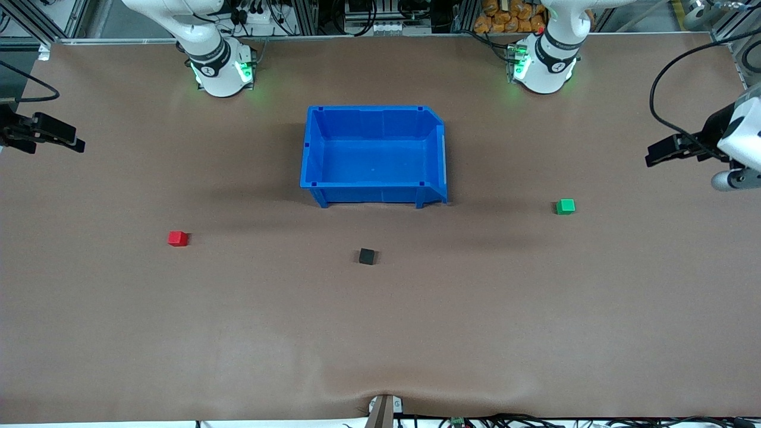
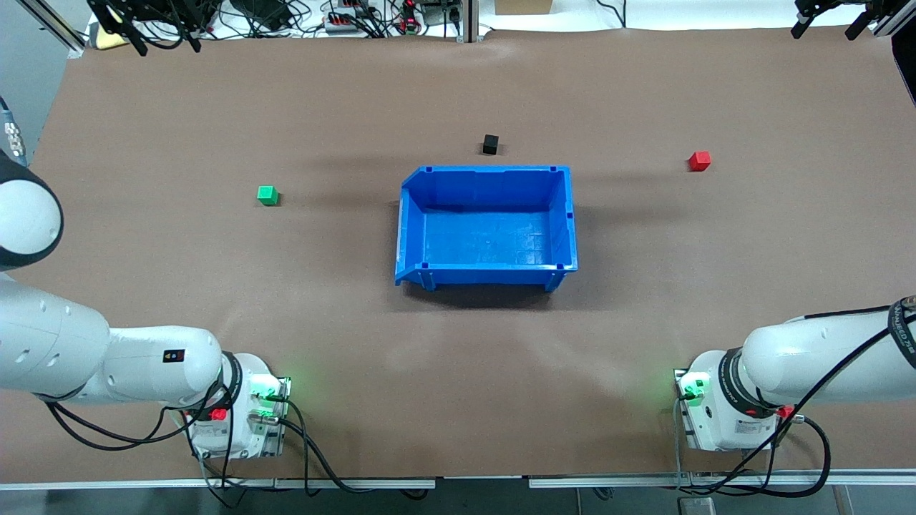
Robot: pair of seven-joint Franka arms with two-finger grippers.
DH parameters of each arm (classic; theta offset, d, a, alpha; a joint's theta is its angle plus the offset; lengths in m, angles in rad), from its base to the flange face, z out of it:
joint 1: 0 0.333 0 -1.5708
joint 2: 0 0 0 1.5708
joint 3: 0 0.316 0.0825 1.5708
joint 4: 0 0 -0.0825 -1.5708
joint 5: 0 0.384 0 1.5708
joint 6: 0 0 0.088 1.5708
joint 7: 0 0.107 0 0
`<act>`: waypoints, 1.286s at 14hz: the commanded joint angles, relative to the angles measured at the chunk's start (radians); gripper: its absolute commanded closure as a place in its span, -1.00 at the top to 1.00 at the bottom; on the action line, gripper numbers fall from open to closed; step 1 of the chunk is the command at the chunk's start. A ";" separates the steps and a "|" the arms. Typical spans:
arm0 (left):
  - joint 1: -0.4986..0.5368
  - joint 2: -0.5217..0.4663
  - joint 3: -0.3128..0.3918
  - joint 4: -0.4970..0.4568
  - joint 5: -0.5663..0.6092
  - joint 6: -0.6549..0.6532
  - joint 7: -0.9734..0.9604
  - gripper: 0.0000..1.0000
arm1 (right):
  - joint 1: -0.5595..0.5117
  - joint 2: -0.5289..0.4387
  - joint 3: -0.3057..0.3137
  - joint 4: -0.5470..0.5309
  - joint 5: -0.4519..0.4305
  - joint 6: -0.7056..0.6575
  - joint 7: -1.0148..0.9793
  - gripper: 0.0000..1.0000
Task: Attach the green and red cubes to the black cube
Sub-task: 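Reach the right gripper to the red cube while the left gripper reaches the green cube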
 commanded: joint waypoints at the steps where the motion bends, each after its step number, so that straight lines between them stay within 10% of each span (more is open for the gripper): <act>1: -0.003 0.018 -0.006 -0.025 -0.012 0.044 -0.002 1.00 | -0.003 0.016 0.005 0.009 0.010 -0.009 -0.007 1.00; 18: 0.003 0.149 -0.051 -0.414 0.008 0.459 -0.004 1.00 | 0.032 0.315 0.007 0.007 0.018 0.072 0.006 1.00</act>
